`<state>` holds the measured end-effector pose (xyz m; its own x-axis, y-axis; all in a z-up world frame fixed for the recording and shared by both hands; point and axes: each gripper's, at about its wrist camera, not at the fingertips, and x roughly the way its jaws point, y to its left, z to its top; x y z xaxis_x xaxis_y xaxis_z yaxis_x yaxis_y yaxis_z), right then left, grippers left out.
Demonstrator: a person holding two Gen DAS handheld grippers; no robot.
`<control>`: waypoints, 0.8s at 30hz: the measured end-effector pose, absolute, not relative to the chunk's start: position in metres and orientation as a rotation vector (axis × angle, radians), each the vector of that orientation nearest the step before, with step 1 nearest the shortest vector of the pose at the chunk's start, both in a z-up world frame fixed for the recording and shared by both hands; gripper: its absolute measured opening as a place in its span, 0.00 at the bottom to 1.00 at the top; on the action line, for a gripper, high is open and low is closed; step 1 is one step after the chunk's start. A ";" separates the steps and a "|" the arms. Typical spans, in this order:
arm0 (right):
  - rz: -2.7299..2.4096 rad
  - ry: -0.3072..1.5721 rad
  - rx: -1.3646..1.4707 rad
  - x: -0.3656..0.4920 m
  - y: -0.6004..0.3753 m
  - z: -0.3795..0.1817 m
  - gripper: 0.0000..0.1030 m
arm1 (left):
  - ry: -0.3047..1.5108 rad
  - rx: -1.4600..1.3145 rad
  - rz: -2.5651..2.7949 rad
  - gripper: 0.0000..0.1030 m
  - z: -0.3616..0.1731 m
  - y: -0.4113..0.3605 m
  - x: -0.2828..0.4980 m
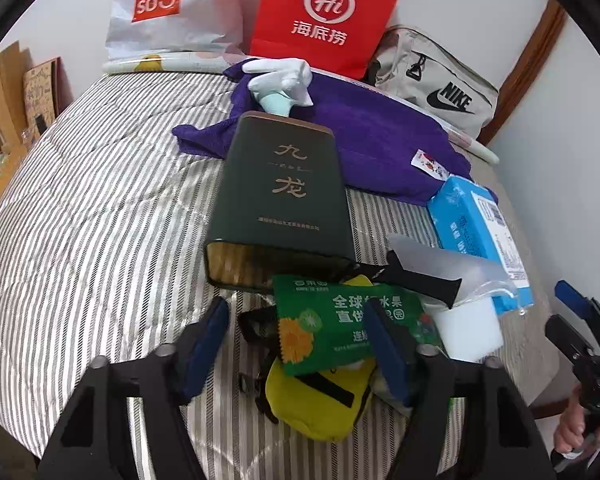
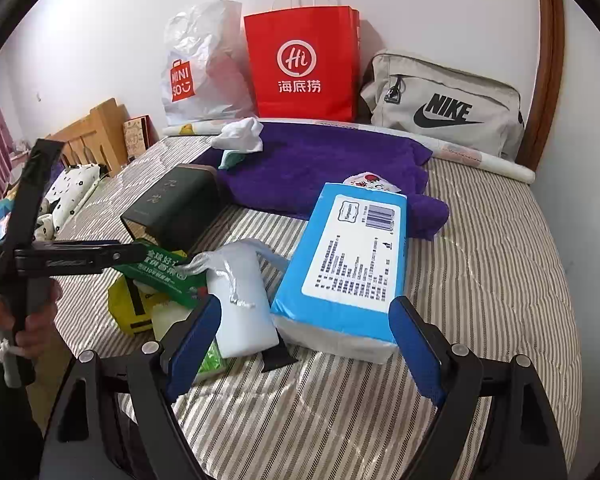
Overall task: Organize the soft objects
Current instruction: 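Grasp the green snack bag with the left tool while the right tool moves toward the white foam block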
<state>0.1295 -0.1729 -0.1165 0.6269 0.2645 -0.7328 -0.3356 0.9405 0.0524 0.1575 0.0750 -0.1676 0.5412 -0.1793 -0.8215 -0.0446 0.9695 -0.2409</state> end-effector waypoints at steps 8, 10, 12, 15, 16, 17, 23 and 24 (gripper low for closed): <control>0.373 0.873 -0.033 0.131 -0.179 -0.133 0.83 | 0.954 -0.224 -0.098 0.21 -0.164 0.073 0.149; 0.385 0.872 -0.041 0.130 -0.176 -0.137 0.83 | 0.951 -0.248 -0.112 0.14 -0.161 0.079 0.144; 0.395 0.877 -0.046 0.129 -0.174 -0.140 0.83 | 0.950 -0.262 -0.121 0.12 -0.160 0.083 0.138; 0.413 0.888 -0.052 0.128 -0.170 -0.145 0.83 | 0.940 -0.260 -0.094 0.09 -0.158 0.092 0.126; 0.416 0.890 -0.052 0.128 -0.169 -0.146 0.83 | 0.939 -0.264 -0.082 0.09 -0.159 0.096 0.121; 0.421 0.892 -0.050 0.128 -0.168 -0.146 0.83 | 0.938 -0.270 -0.077 0.09 -0.159 0.101 0.117; 0.443 0.898 -0.048 0.129 -0.164 -0.147 0.83 | 0.940 -0.290 -0.093 0.09 -0.158 0.120 0.107; 0.443 0.898 -0.048 0.129 -0.163 -0.147 0.83 | 0.938 -0.282 -0.120 0.09 -0.155 0.117 0.108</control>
